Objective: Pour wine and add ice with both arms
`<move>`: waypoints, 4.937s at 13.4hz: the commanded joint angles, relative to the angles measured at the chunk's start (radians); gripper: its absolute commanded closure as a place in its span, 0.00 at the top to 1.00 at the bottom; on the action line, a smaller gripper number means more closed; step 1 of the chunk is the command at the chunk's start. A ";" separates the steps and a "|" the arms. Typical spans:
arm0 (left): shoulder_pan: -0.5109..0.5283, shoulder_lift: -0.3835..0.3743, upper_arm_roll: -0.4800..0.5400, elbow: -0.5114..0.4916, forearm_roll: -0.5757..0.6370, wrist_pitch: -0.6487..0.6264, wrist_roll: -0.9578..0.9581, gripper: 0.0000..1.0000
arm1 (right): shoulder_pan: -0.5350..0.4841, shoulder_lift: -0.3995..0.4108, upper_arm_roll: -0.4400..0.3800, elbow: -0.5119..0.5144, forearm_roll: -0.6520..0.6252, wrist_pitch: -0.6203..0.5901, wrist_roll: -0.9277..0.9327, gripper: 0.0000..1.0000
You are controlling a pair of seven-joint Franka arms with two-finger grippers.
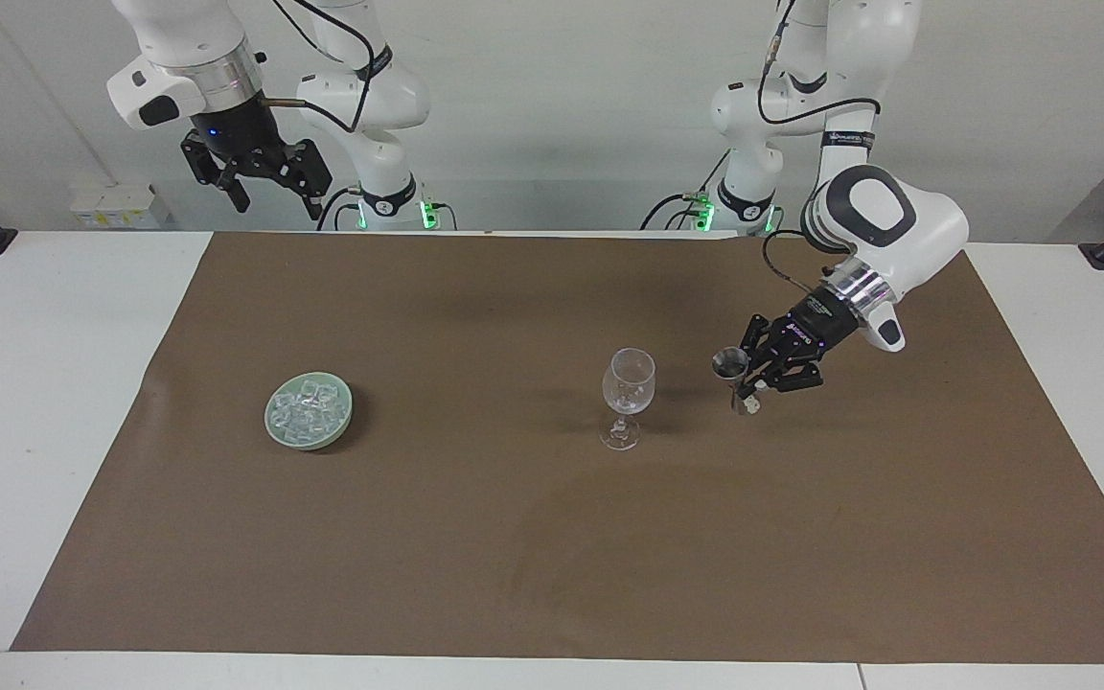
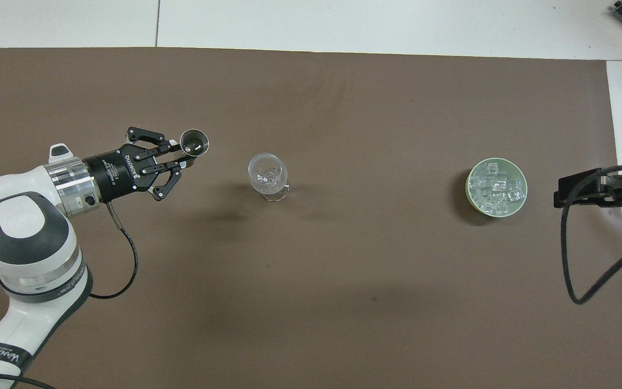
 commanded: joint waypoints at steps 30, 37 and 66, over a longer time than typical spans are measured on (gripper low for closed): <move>-0.312 -0.060 0.017 -0.060 -0.084 0.477 0.074 0.00 | 0.002 -0.022 -0.001 -0.023 -0.012 0.002 -0.018 1.00; -0.329 -0.050 0.017 -0.049 -0.084 0.512 0.114 0.00 | 0.002 -0.020 -0.001 -0.024 -0.012 0.001 -0.020 1.00; -0.395 -0.020 0.017 0.011 -0.072 0.639 0.339 0.00 | 0.002 -0.020 -0.001 -0.023 -0.012 0.001 -0.020 1.00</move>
